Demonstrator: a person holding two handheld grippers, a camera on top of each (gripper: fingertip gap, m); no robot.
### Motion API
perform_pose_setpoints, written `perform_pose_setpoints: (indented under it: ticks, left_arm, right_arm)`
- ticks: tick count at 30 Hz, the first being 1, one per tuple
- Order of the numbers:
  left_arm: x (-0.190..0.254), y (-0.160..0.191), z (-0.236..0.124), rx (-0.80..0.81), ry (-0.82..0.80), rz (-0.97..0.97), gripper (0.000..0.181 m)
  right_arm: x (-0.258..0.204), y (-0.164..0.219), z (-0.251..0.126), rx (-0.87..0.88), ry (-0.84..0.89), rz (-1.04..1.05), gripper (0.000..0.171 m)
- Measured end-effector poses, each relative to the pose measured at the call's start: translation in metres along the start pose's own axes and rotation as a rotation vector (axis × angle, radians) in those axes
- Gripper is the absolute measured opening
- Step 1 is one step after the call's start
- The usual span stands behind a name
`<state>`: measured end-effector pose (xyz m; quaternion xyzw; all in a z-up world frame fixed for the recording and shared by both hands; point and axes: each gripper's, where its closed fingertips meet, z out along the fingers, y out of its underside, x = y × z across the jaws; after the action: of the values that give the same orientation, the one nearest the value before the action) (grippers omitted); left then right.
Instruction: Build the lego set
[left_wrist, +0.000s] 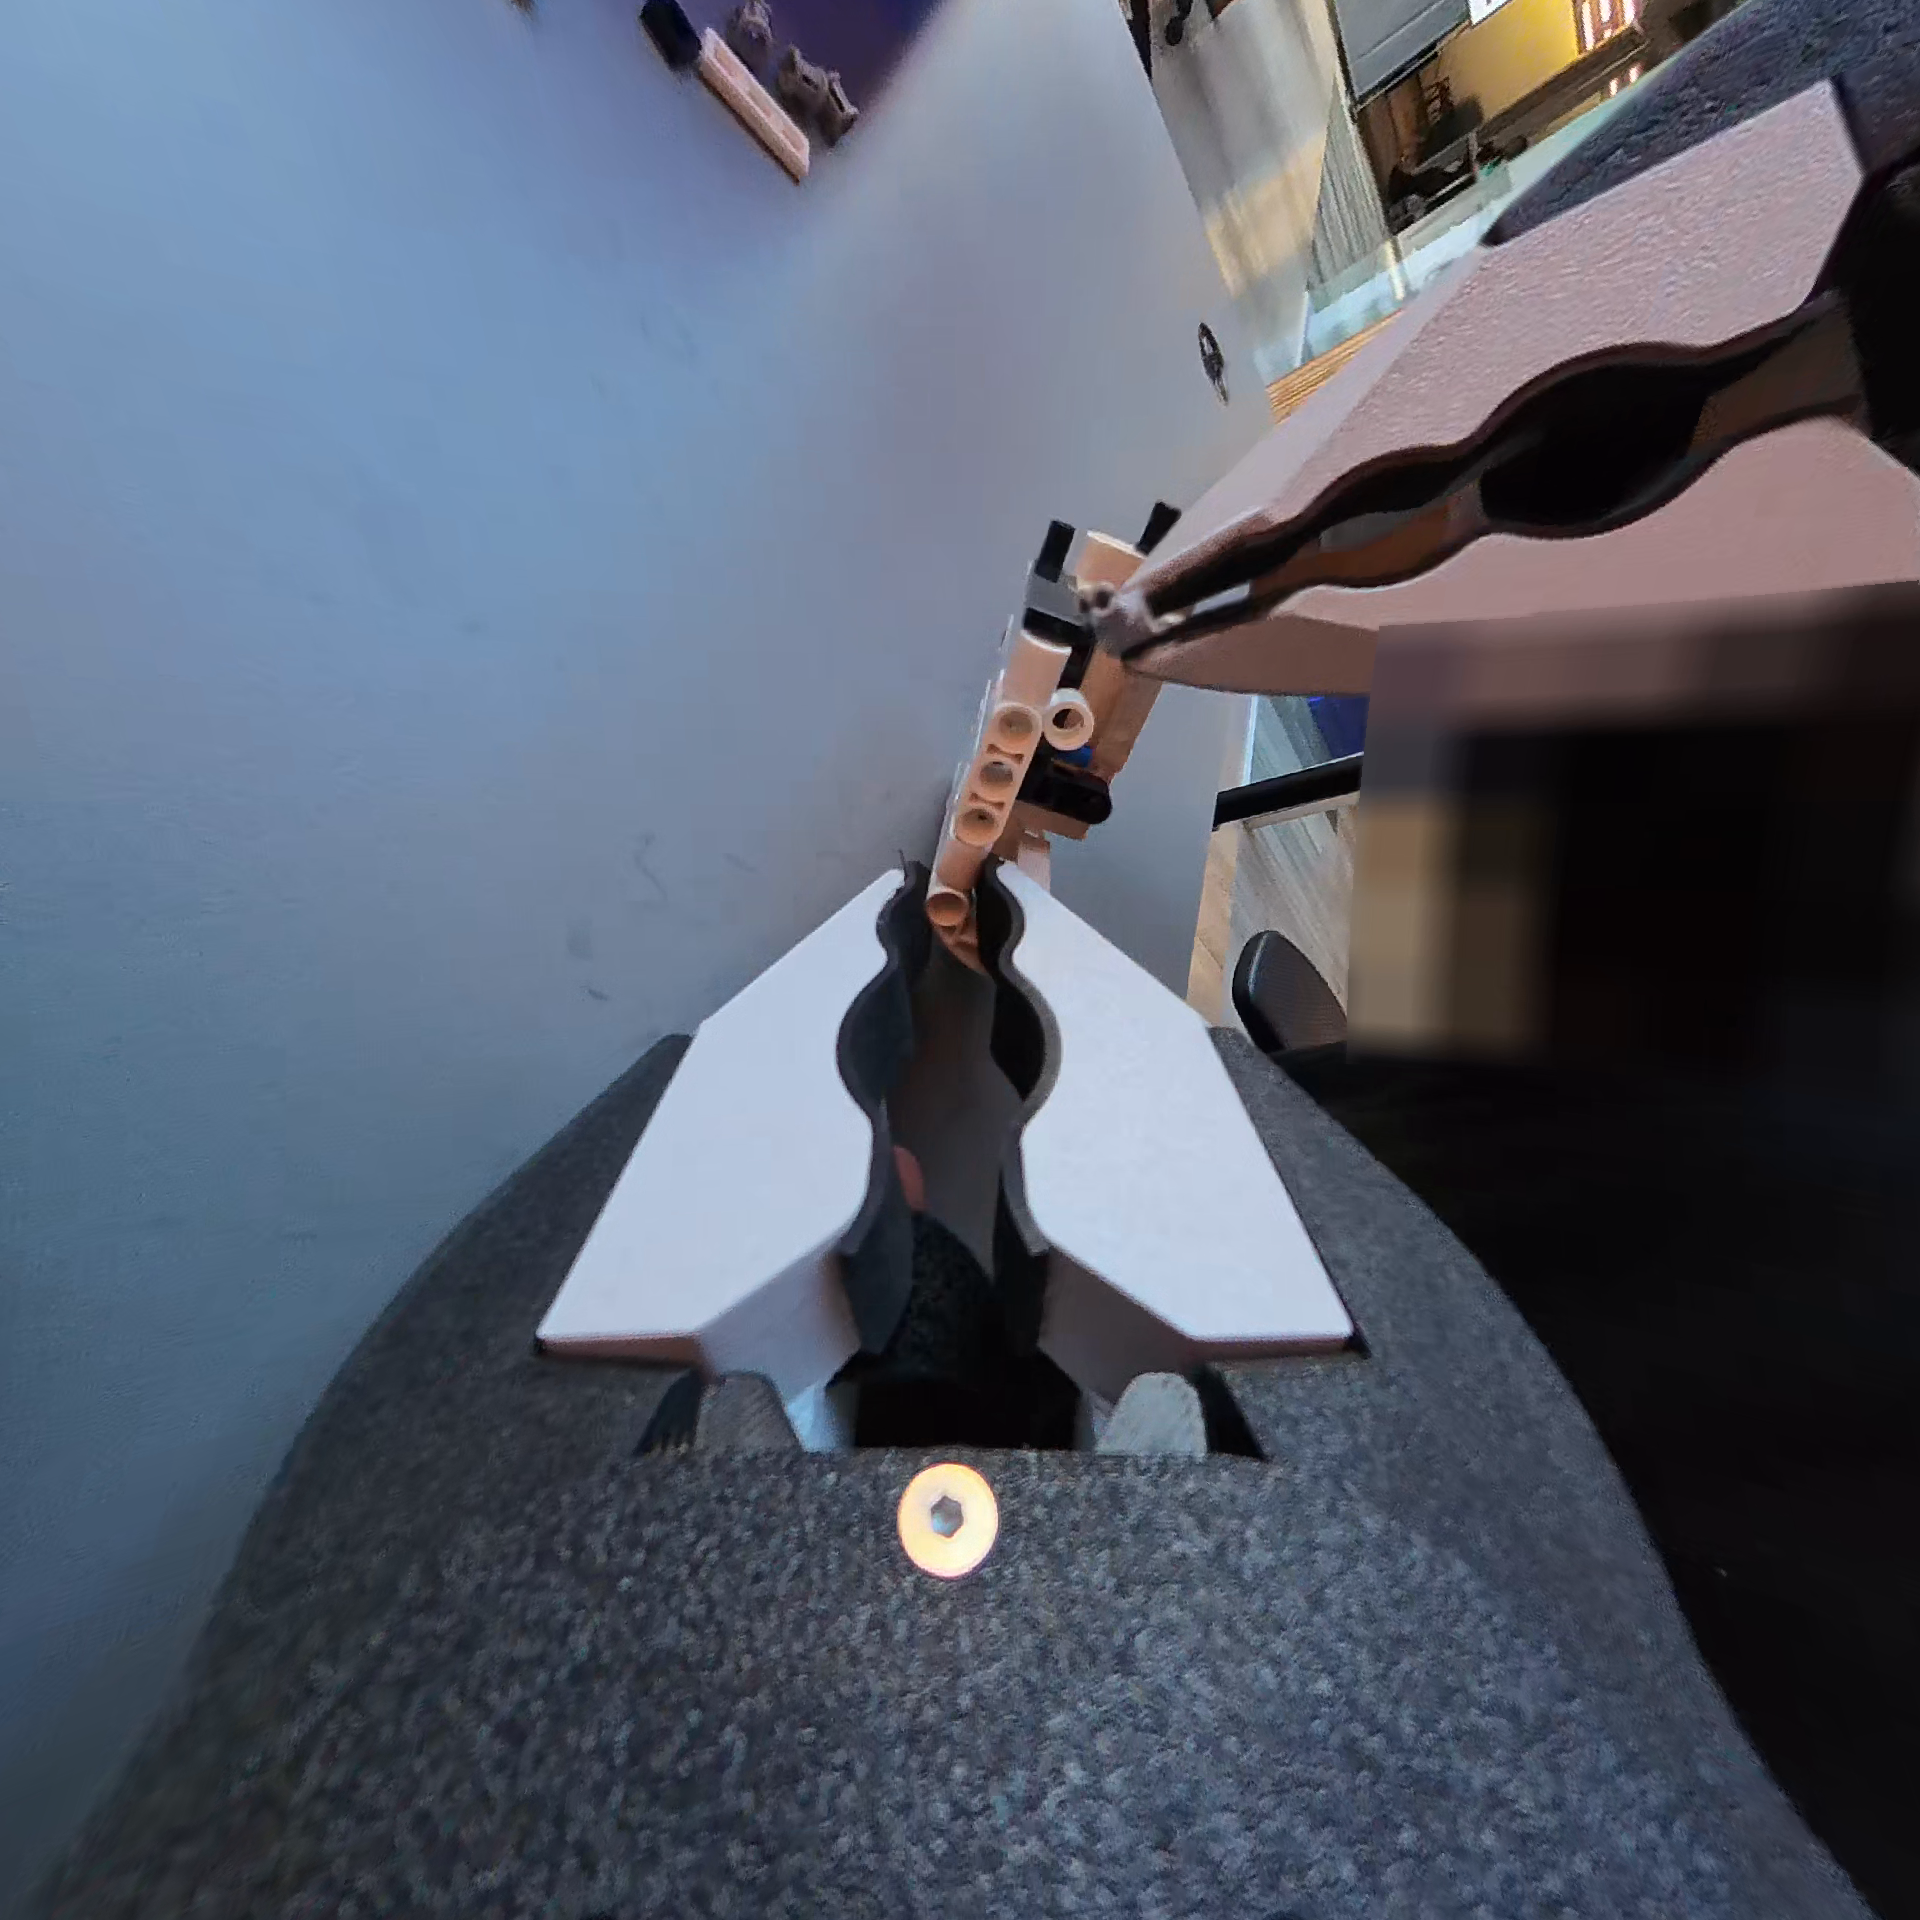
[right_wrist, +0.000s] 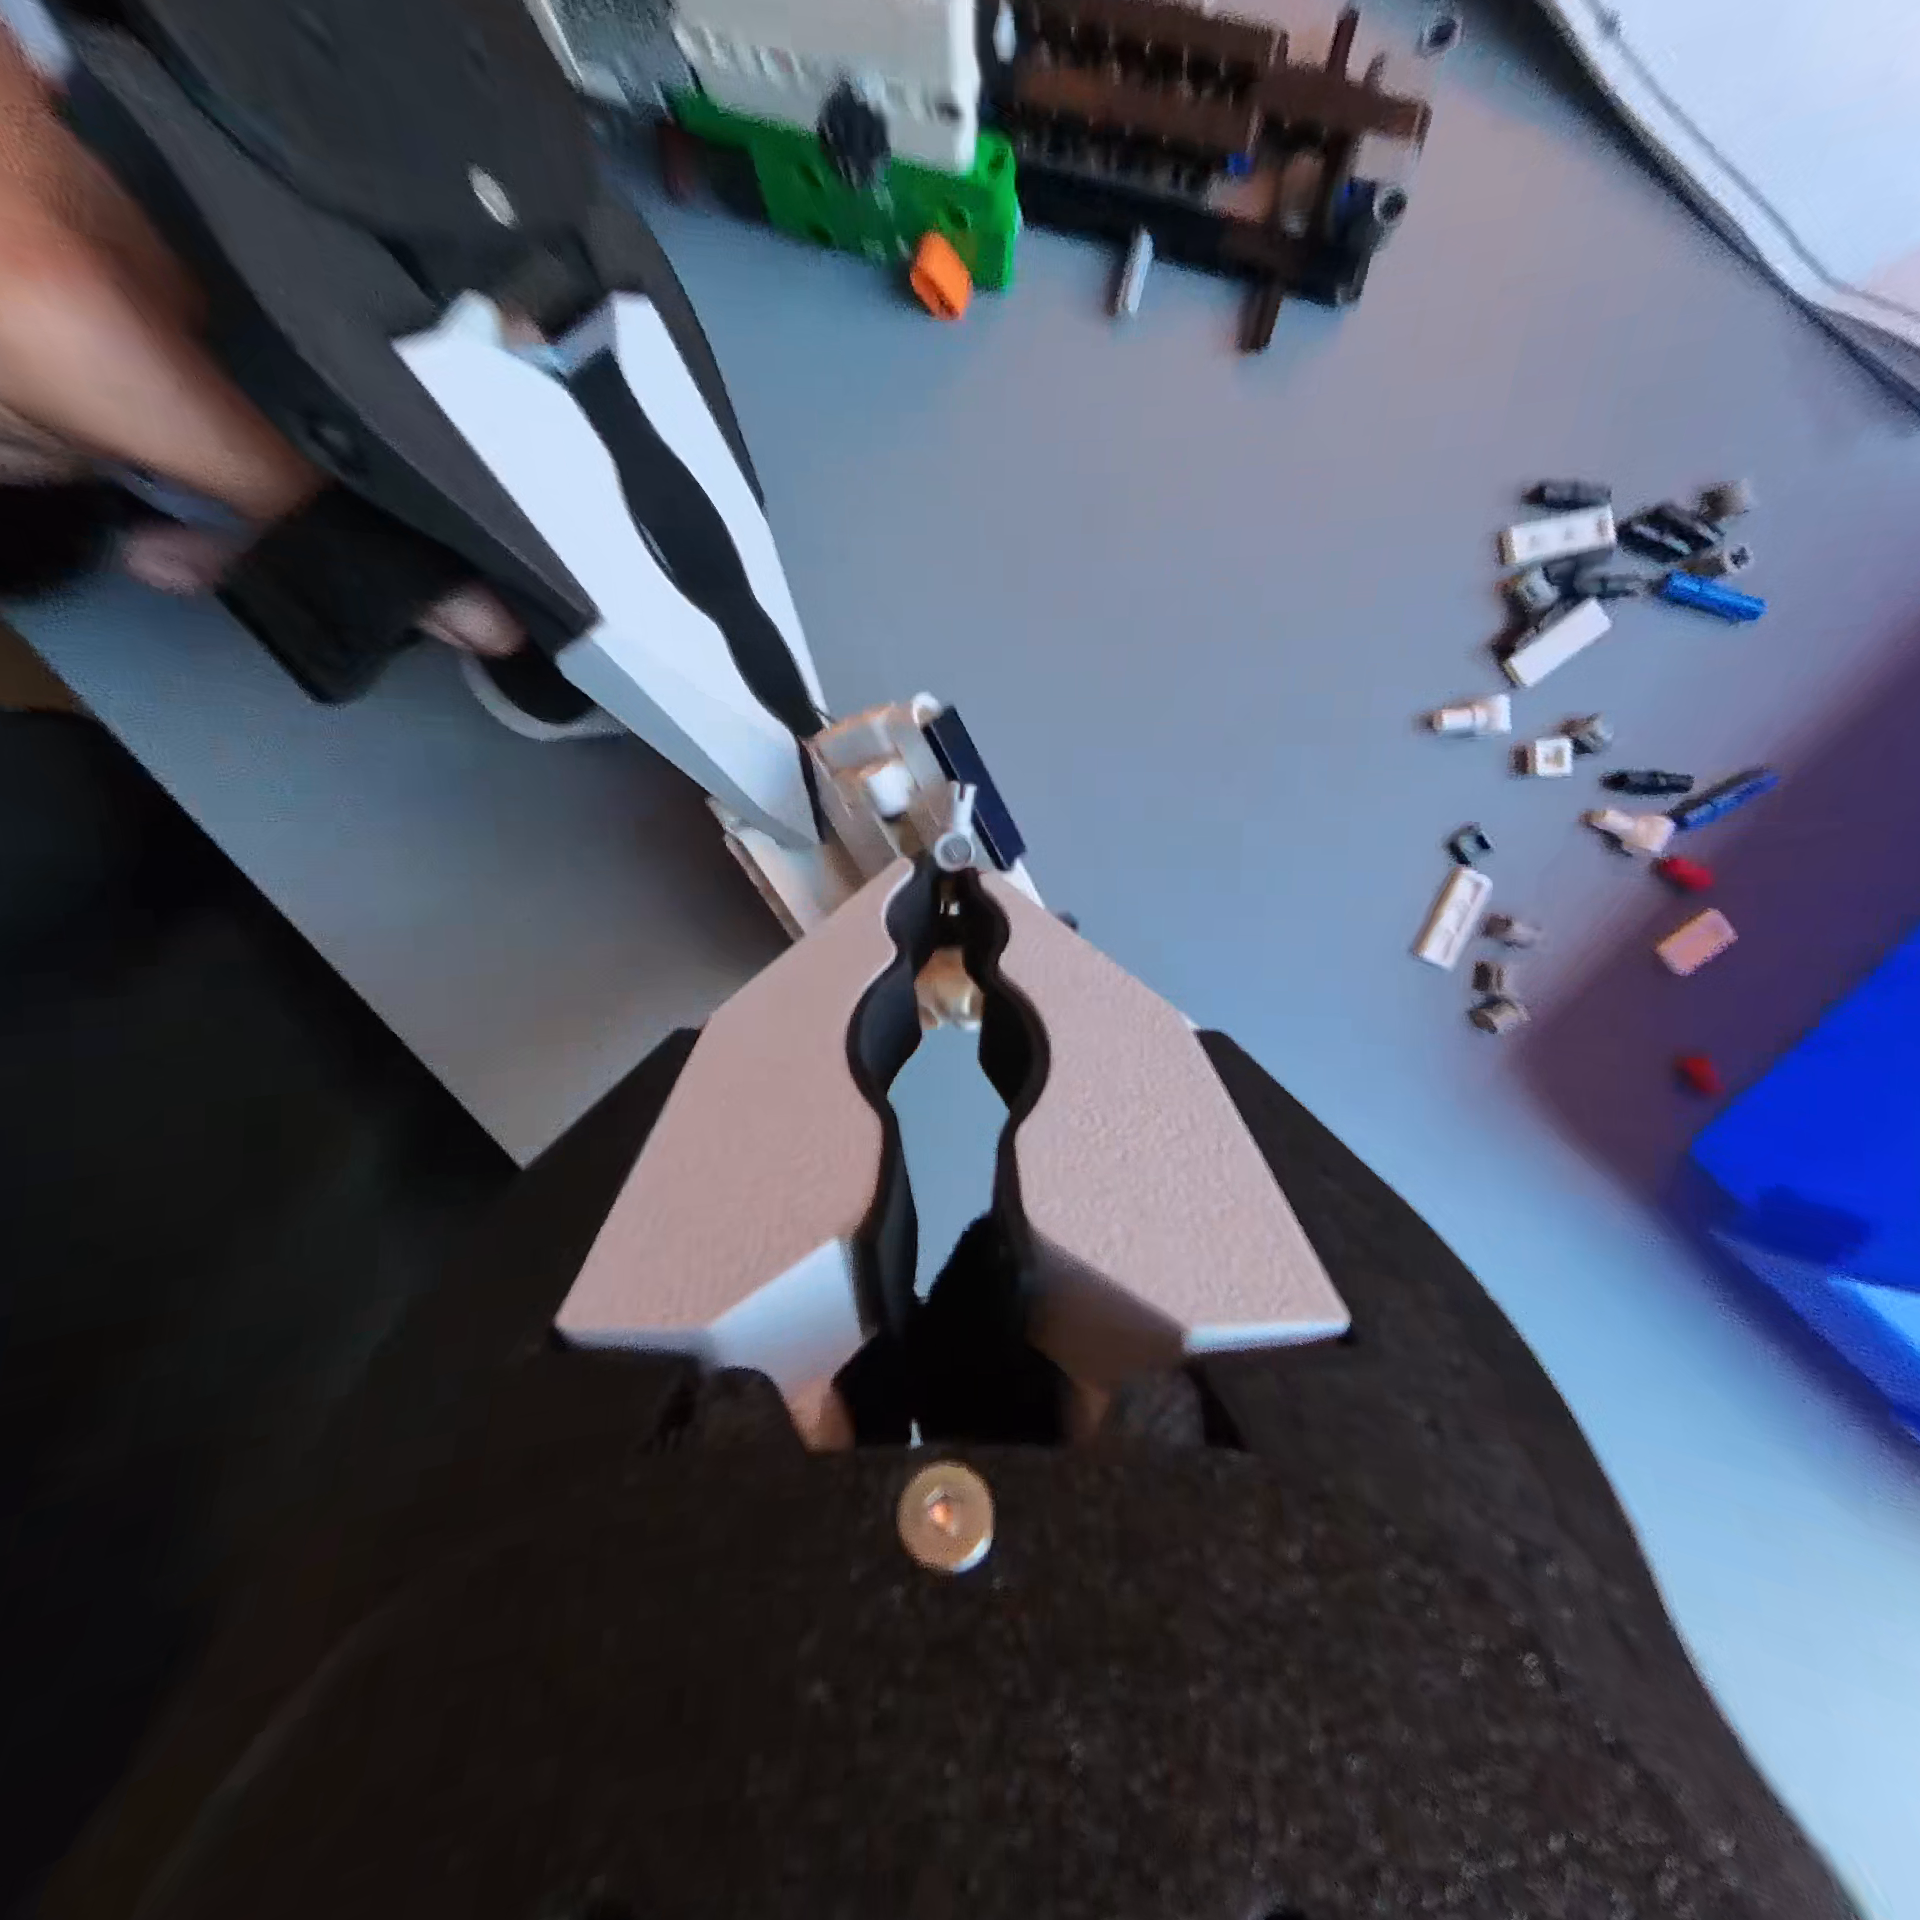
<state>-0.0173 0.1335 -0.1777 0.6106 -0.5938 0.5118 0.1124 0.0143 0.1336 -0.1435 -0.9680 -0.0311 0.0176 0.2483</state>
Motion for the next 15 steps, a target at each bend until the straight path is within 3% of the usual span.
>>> perform_pose_setpoints:
  ticks: [1,7,11,15]
  left_arm:
    - [0.001,0.000,0.000,-0.003,0.011,-0.007,0.008]
    - [-0.002,0.001,-0.009,0.050,0.021,-0.119,0.008]
    - [-0.006,0.010,-0.025,0.127,-0.074,-0.092,0.009]
    - [-0.020,0.004,-0.054,0.288,-0.298,0.047,0.010]
  right_arm:
    - [-0.004,-0.006,-0.002,0.060,-0.043,0.013,0.003]
    - [0.007,-0.029,-0.036,0.494,-0.097,0.080,0.004]
    - [0.028,0.031,-0.002,0.304,-0.015,0.096,0.004]
    - [0.011,0.038,0.016,0.296,-0.024,-0.040,0.004]
